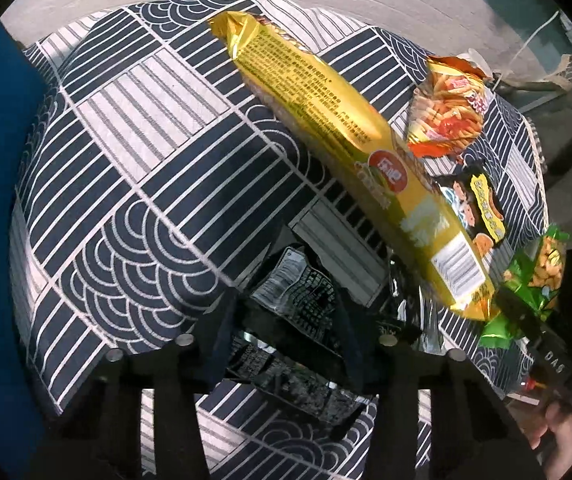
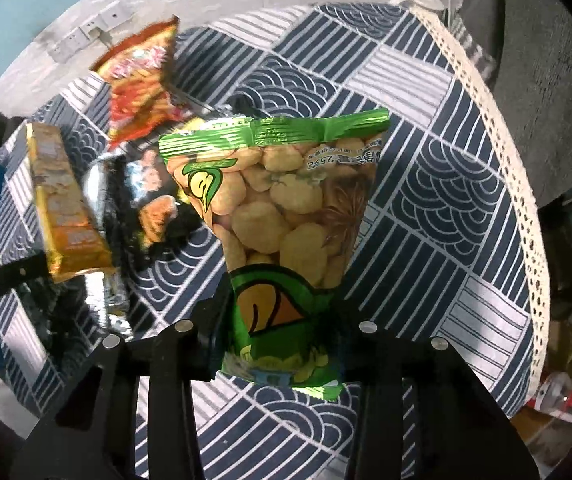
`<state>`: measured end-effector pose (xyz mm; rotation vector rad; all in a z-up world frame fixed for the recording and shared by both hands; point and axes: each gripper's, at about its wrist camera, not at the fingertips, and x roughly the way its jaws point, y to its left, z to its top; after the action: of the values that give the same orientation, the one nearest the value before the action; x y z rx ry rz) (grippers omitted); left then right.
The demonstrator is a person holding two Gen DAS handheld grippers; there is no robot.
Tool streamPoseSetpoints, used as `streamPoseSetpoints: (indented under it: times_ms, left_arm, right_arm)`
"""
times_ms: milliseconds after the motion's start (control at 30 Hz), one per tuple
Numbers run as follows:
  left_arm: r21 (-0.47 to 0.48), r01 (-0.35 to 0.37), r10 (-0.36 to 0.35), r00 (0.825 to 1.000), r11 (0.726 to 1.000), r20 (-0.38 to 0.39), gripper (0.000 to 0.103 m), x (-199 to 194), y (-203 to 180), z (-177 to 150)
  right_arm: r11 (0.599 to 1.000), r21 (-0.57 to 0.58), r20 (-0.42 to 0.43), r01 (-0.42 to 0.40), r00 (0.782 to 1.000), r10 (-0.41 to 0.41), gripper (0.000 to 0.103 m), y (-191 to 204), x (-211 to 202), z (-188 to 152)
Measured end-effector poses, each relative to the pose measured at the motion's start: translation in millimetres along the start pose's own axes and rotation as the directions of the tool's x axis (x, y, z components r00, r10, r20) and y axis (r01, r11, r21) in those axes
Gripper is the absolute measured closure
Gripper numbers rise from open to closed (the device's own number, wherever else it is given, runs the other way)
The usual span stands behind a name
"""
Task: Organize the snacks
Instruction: 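Grasp the green peanut bag with the right tool while the left tool grasps the black bag, then carry the green bag and black bag over the box and open both tools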
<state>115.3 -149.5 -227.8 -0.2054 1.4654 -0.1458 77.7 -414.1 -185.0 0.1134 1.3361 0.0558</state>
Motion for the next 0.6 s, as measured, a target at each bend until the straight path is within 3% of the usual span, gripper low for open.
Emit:
streamPoseSetpoints:
  times_ms: [167, 233, 600]
  left_arm:
    - [0.024, 0.022, -0.022, 1.0, 0.999, 0.008, 0.072, -11, 5, -7]
    - [0.042, 0.022, -0.022, 1.0, 0.999, 0.018, 0.082, -17, 3, -11]
    - [0.091, 0.042, -0.049, 0.996, 0.995, 0.08, 0.083, -53, 15, -18]
  right_arm:
    - [1.0, -0.024, 0.023, -0.013, 1.0, 0.013, 0.064, 7, -10, 3]
    - [0.999, -0.032, 0.031, -0.021, 0.999, 0.022, 0.064, 9, -15, 5]
    - [0.994, -0.092, 0.071, -0.054, 0.996, 0.061, 0.064, 38, -42, 6]
